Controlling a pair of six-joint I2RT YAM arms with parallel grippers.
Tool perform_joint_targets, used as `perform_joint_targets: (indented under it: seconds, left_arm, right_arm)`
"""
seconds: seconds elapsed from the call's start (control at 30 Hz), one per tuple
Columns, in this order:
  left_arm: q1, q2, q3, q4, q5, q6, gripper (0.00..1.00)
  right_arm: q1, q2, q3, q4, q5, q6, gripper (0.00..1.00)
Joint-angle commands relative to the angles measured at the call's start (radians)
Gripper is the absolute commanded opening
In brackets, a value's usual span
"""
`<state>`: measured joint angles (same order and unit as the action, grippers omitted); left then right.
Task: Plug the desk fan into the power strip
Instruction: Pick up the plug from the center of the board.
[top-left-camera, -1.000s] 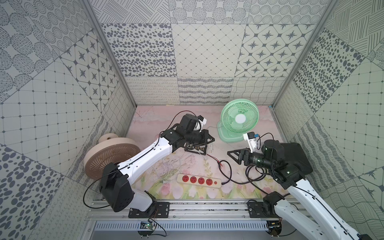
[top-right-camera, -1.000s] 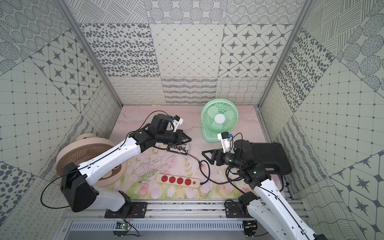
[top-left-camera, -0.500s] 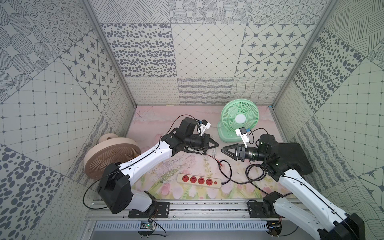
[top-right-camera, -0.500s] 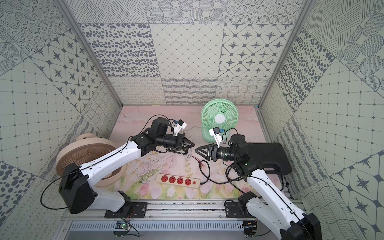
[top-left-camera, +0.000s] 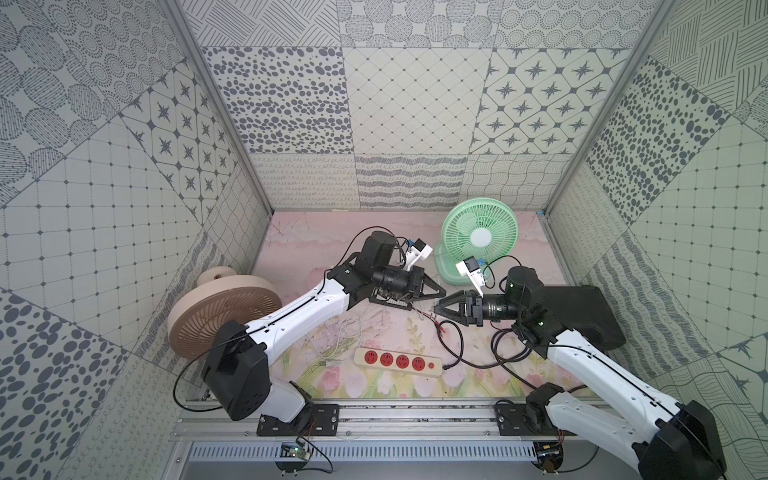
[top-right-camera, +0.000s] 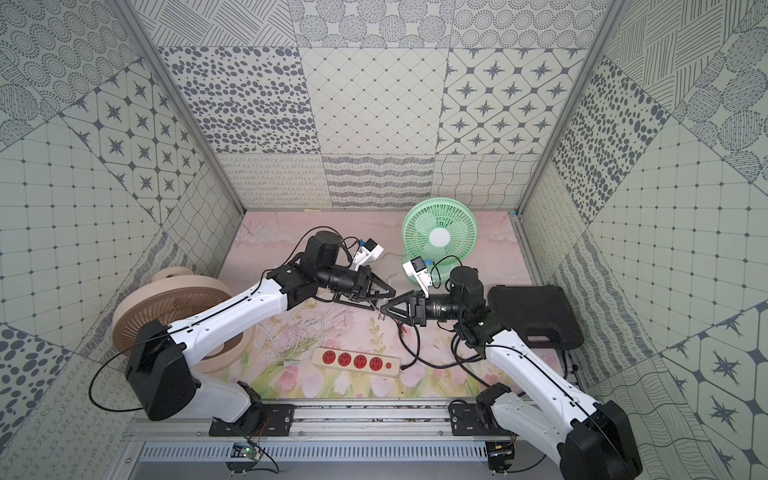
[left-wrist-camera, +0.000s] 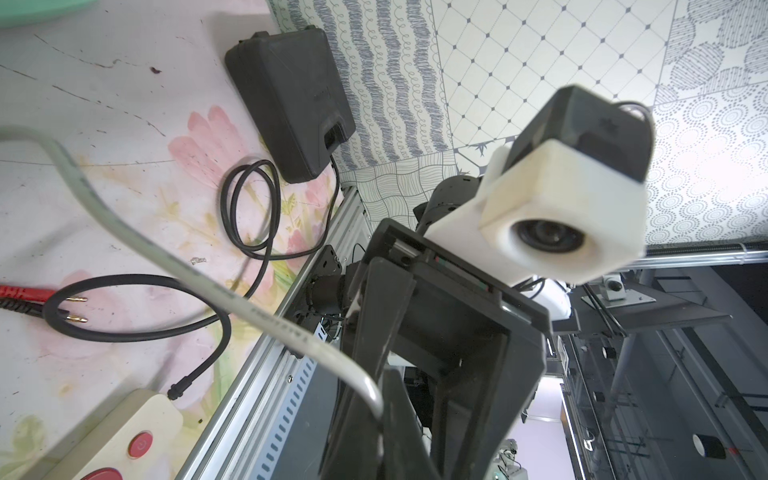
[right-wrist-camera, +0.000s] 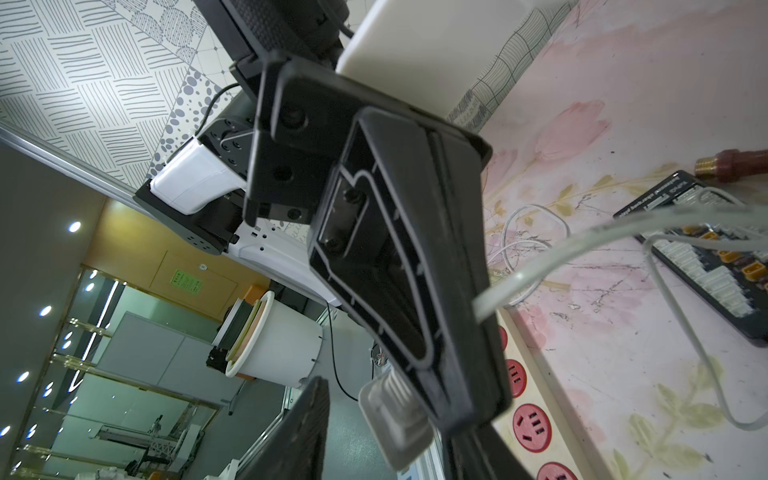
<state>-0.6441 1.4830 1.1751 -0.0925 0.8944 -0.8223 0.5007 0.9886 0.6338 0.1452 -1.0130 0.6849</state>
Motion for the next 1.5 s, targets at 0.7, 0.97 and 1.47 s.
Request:
perform_joint_targets:
  seconds: [0.7, 0.97, 1.47]
  left_arm:
    - [0.001, -0.117, 0.035, -0.226, -0.197, 0.136, 0.99]
    - [-0.003, -0.337, -0.127, -0.349, -0.526, 0.188, 0.99]
    - [-0.096, -0.424, -0.267, -0.230, -0.709, 0.259, 0.60]
  right_arm:
    - [0.008, -0.050, -0.035, 0.050, 0.059, 0.004, 0.00]
    - [0.004, -0.087, -0.024, -0.009, 0.207, 0.058, 0.00]
    - [0.001, -0.059, 0.014, -0.001, 0.246, 0.174, 0.00]
